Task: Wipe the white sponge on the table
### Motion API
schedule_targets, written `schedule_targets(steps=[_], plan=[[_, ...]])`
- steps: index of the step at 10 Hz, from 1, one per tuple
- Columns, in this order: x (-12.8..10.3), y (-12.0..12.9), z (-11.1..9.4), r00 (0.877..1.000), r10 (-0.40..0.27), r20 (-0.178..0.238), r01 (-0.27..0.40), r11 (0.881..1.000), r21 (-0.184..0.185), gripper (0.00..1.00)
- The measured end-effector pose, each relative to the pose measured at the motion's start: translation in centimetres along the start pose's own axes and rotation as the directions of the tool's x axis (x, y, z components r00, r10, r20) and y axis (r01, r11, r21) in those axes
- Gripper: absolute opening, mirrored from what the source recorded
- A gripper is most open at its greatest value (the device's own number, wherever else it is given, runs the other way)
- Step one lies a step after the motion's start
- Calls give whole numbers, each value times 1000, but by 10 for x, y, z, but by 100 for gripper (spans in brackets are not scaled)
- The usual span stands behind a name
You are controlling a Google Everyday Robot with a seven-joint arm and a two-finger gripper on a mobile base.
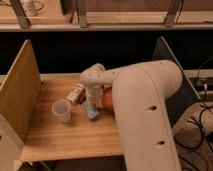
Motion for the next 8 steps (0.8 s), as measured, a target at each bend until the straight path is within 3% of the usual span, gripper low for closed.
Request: schedule_targets(steps=[3, 5, 8], plan=[[-6, 29, -6, 998, -52, 33, 54, 997, -48, 61], [-1, 42, -1, 997, -69, 33, 71, 993, -91, 67], [4, 46, -6, 996, -64, 57, 72, 987, -147, 67]])
